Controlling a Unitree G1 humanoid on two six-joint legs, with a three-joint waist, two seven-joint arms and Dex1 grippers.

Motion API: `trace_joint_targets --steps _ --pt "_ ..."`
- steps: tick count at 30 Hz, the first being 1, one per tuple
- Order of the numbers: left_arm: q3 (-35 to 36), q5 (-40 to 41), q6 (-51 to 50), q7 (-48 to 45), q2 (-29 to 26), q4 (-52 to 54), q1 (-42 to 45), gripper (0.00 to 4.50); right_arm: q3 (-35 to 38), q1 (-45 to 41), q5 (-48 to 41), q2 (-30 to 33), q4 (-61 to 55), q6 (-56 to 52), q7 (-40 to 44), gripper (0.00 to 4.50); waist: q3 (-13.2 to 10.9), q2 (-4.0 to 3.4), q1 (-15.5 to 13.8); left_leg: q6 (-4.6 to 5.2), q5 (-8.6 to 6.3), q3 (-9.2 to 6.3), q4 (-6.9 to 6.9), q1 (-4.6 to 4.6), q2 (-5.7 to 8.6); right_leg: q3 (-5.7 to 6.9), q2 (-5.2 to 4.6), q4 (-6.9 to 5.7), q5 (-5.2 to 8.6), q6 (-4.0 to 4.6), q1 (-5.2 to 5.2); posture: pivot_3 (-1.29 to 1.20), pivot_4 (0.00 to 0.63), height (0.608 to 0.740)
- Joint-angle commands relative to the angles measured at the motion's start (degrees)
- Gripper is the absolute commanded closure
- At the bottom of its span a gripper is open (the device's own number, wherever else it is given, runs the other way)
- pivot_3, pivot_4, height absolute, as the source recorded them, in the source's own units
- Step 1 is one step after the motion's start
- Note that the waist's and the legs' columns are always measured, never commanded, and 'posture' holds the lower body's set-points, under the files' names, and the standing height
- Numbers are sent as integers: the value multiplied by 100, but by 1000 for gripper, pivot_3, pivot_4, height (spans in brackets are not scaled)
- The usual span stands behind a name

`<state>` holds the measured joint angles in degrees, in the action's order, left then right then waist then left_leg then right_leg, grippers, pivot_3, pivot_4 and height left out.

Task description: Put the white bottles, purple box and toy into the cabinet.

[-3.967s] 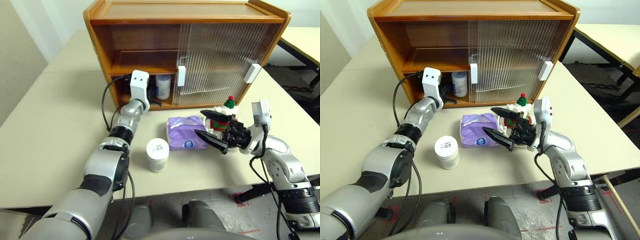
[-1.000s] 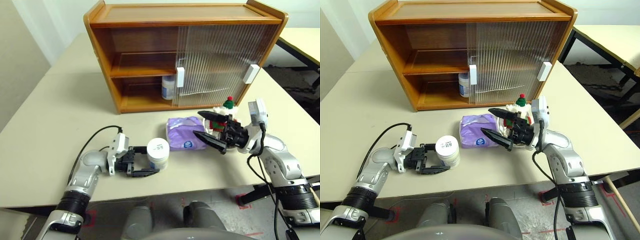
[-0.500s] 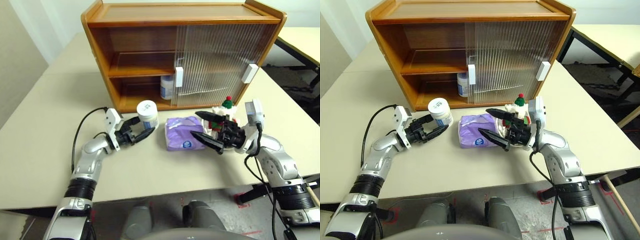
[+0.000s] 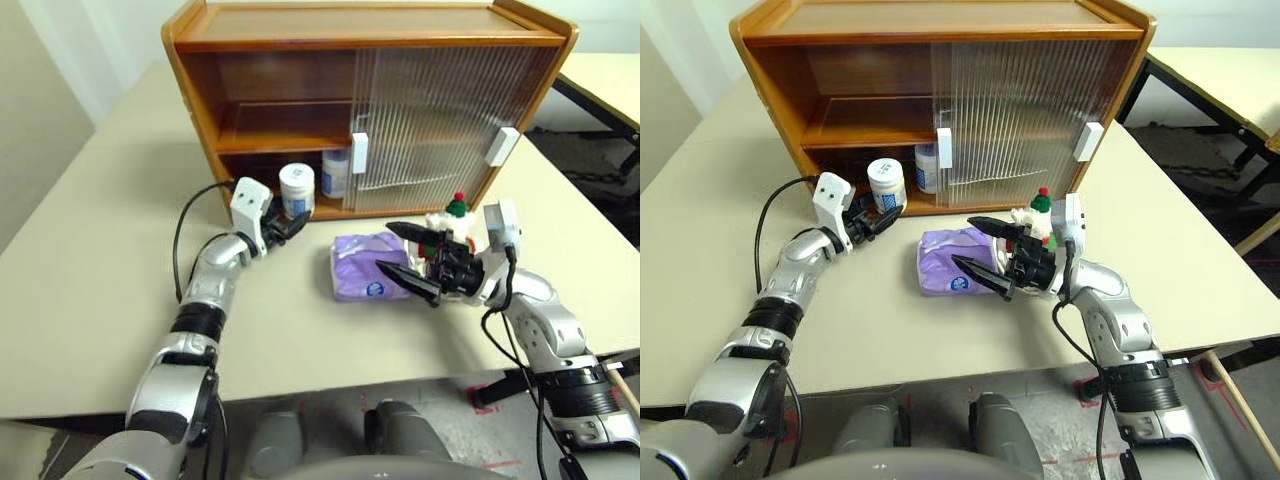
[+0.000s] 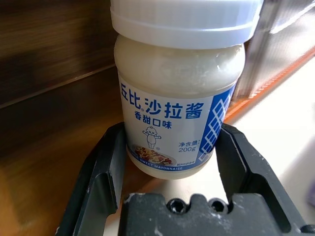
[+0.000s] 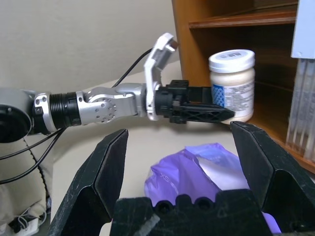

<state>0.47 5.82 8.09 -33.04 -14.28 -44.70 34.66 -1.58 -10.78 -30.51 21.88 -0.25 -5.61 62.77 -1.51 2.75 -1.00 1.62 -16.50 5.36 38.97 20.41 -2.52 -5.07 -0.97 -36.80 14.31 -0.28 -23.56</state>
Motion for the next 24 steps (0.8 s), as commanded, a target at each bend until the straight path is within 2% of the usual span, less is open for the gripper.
trace_joint_targets --steps 1,7,24 --pt "-54 -217 169 346 148 -380 337 1509 33 -11 51 20 25 86 20 0 -2 2 -1 0 0 -1 0 0 0 2 0 0 0 0 0 79 0 740" --pt "55 -399 340 1198 327 -1167 832 1510 43 -38 42 67 37 68 52 0 -3 5 -2 0 0 -1 0 0 3 0 0 0 -2 -3 0 84 0 740" --pt "273 -436 635 1641 344 -2560 1661 1510 104 -152 21 252 46 29 92 0 -8 14 -2 -1 -1 -4 0 4 36 1 -3 0 -7 -9 -2 68 0 740"
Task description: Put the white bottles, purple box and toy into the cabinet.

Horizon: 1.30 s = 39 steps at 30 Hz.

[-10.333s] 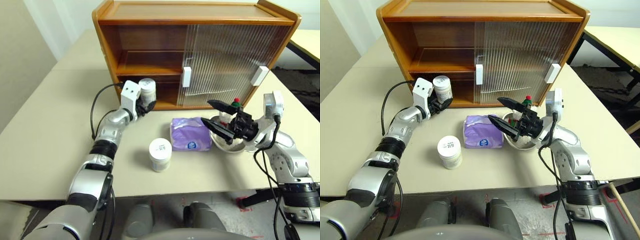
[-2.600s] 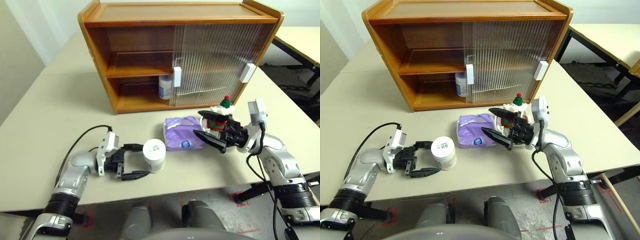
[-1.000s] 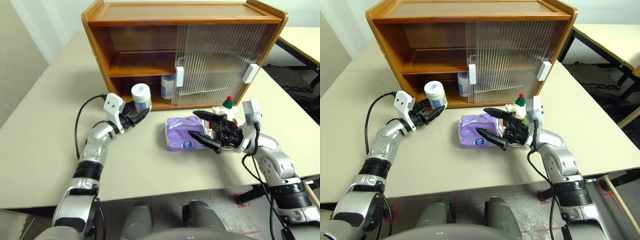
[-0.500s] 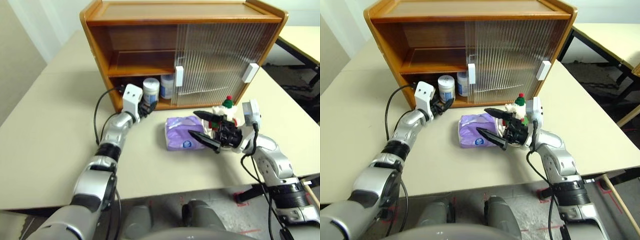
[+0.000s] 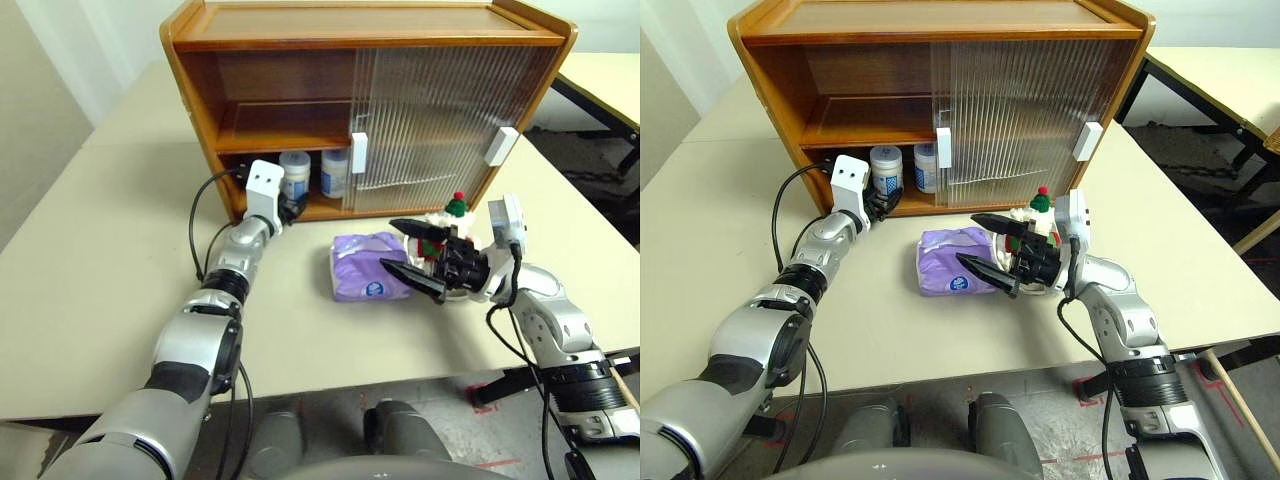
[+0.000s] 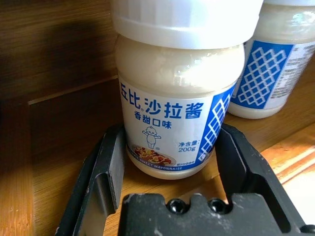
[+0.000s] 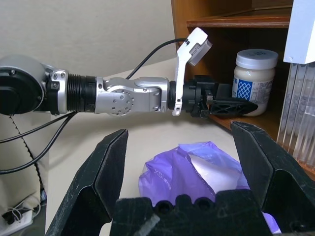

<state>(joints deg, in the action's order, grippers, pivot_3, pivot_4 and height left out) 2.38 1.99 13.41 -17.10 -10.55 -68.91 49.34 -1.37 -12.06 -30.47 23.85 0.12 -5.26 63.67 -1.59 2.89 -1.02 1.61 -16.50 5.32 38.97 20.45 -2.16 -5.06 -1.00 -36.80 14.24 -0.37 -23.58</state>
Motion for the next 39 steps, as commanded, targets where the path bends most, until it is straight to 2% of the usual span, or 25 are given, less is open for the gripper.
trace_joint_targets --steps 1,12,16,24,27,37,39 --pt "85 -63 98 64 -32 -182 220 1510 84 -8 21 65 -5 -6 -3 0 0 0 -1 0 0 0 0 1 1 0 0 0 0 0 0 52 0 740" --pt "155 -78 -75 98 42 -432 332 1510 121 151 -2 135 -158 -10 -66 0 1 1 17 0 0 0 0 -2 2 -1 0 -3 -1 -1 0 34 0 740" --pt "184 -46 -61 34 56 -403 279 83 107 156 -2 138 -156 -6 -74 0 1 1 19 0 0 1 0 -2 4 -2 0 -3 -2 -1 0 41 0 740" --pt "285 127 32 -239 91 126 -133 14 5 -33 32 -1 -5 22 -66 0 1 1 13 0 0 0 0 -2 4 -3 0 -3 -2 0 0 68 0 740" --pt "276 206 -59 -403 111 736 -503 14 8 -30 40 -19 28 39 -39 0 1 1 2 0 0 -2 0 -1 3 -2 -1 -4 -3 1 0 84 0 740" --pt "-52 542 -1543 -1044 -130 4808 -2781 14 55 -230 -3 -127 283 89 59 0 3 1 -6 0 0 4 0 -9 -34 -6 -1 -13 -9 9 1 113 0 740" --pt "-110 646 -1814 -1178 -195 5456 -3061 578 49 -228 5 -138 323 104 90 0 3 1 -6 1 0 4 0 -10 -36 -5 -1 -13 -11 11 1 117 0 740"
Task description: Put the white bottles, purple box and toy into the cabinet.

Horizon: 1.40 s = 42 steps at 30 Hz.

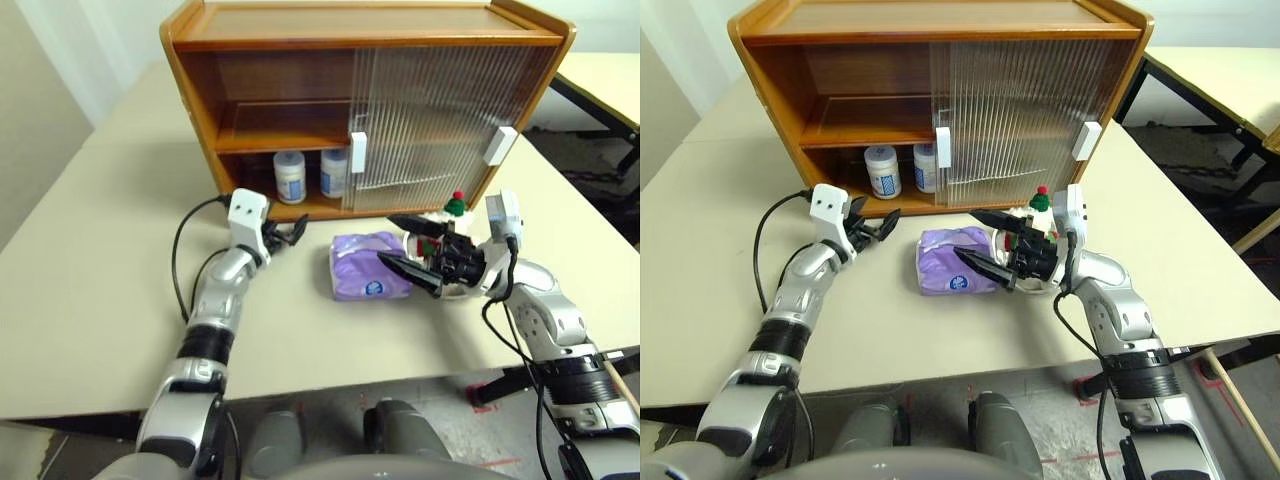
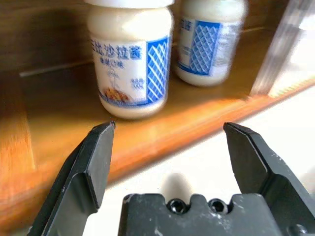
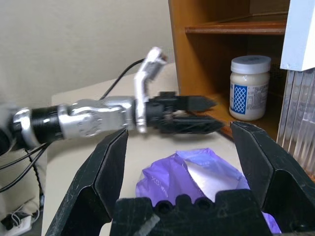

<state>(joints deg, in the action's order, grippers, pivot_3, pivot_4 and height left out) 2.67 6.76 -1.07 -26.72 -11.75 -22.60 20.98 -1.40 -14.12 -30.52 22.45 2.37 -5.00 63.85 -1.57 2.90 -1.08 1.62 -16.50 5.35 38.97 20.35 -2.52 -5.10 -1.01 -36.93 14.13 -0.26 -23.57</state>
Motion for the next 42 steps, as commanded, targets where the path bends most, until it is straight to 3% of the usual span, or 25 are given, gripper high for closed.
trace_joint_targets --steps 1,7,10,14,17,20,27,30,36,42 --pt "-157 222 -461 -259 -92 1050 -304 968 52 -19 13 -4 109 80 80 0 0 0 -8 0 0 0 0 -2 -1 0 0 0 0 0 1 117 0 740" --pt "-440 427 -860 -703 -140 1564 -406 3359 71 45 37 -14 92 92 83 0 2 -2 -29 3 2 2 0 -7 3 -1 -1 6 0 -1 10 113 0 740" --pt "-209 940 -1651 -950 -312 1791 -359 4479 132 110 24 48 11 72 53 0 2 -2 1 3 2 1 0 -6 2 -1 2 7 1 -2 10 92 0 740" --pt "73 1559 -2640 -1041 -503 2020 -261 4479 168 156 13 106 -27 51 49 0 1 -5 41 3 2 2 0 -8 -5 -1 7 6 3 -2 7 89 0 740" --pt "287 2347 -3934 -1236 -766 2301 -21 3921 198 197 18 183 -29 40 65 0 1 -4 37 3 2 0 0 -8 -5 2 7 5 8 -10 7 85 0 740" --pt "279 2901 -4758 -1252 -766 2655 14 2801 194 192 35 210 -17 53 52 0 2 -5 29 4 3 1 0 -9 -3 1 4 6 17 -23 8 79 0 740" --pt "56 3341 -6046 -873 -727 3196 -100 35 180 314 41 190 -95 78 7 0 2 -6 43 2 2 -2 0 -7 0 -2 4 6 14 -11 8 70 0 740" --pt "-336 3119 -6219 -846 -894 3190 -197 35 163 303 45 172 -79 92 0 0 5 -12 76 2 1 -1 0 -10 0 -6 4 5 17 -11 8 67 0 740" --pt "-545 2760 -6051 -508 -684 2613 71 35 173 246 7 149 -40 150 67 0 4 -10 141 3 4 -2 0 -11 6 -9 4 6 25 -11 10 72 0 740" --pt "-437 2833 -5940 -523 -397 2389 32 2201 167 208 32 160 25 188 114 0 4 -11 167 3 4 -2 0 -10 10 -15 4 7 23 -8 9 73 0 740"
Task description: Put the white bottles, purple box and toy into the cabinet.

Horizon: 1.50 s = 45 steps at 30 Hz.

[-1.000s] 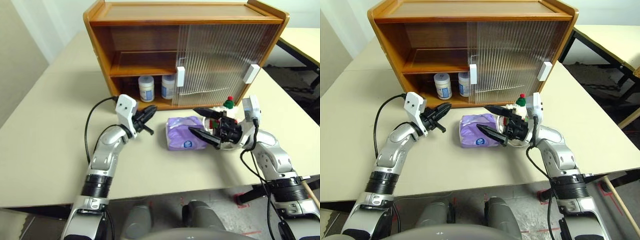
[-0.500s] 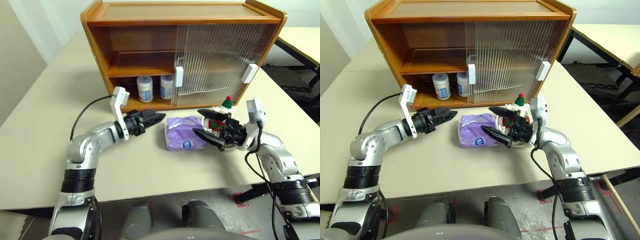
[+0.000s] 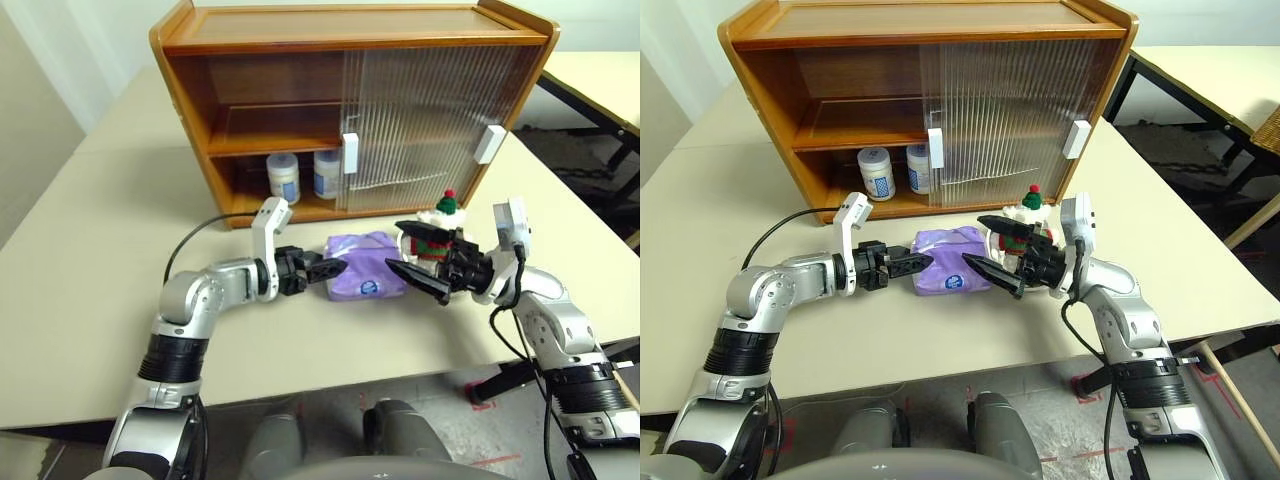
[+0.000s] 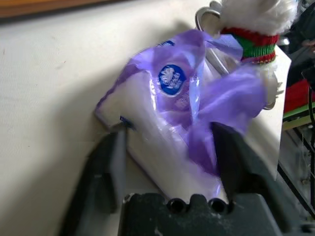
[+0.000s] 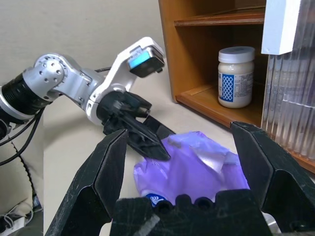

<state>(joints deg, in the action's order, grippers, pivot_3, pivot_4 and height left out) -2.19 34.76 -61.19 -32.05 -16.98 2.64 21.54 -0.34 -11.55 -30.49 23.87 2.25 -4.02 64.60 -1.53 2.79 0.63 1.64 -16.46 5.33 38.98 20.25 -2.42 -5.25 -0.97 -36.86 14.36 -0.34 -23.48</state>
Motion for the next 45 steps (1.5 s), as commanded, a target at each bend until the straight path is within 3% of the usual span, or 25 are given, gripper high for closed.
trace_joint_targets --steps 1,6,19,28,37,42,45 --pt "110 56 106 22 189 -155 -66 2550 58 -56 36 17 47 93 43 0 0 0 -8 0 0 0 0 1 1 0 -1 0 0 0 0 73 0 740" --pt "399 63 348 49 288 -66 -179 4471 54 -84 42 13 75 92 52 0 0 0 -10 -1 0 -2 0 2 0 0 -1 1 -1 2 -1 75 0 740" --pt "1894 965 -470 484 -428 997 -155 4471 74 -268 33 8 290 140 147 0 -2 -1 -31 -2 -1 -2 0 1 -4 3 -5 0 -1 2 -1 116 0 740" --pt "2988 2302 -1010 1342 -20 1105 431 4471 25 -307 59 -48 392 188 184 0 -4 2 -105 -12 -7 -8 0 2 -4 11 -8 -1 -3 5 -1 130 0 740" --pt "3108 3301 -1033 2145 139 1137 665 4471 33 -308 96 -95 485 246 239 0 -4 2 -163 -37 -21 -8 0 2 -3 10 -5 -2 -5 8 -2 132 0 740" --pt "2817 3130 -982 2065 -385 1222 473 4471 39 -305 108 -94 513 263 247 0 -4 2 -150 -40 -21 -7 0 0 -2 8 0 -2 -5 8 -2 131 0 740" --pt "2962 3304 -1071 1998 -894 1214 390 3876 31 -273 110 -95 487 266 234 0 -5 3 -149 -43 -21 -7 -1 0 -5 10 2 -3 -3 11 -4 129 0 740"
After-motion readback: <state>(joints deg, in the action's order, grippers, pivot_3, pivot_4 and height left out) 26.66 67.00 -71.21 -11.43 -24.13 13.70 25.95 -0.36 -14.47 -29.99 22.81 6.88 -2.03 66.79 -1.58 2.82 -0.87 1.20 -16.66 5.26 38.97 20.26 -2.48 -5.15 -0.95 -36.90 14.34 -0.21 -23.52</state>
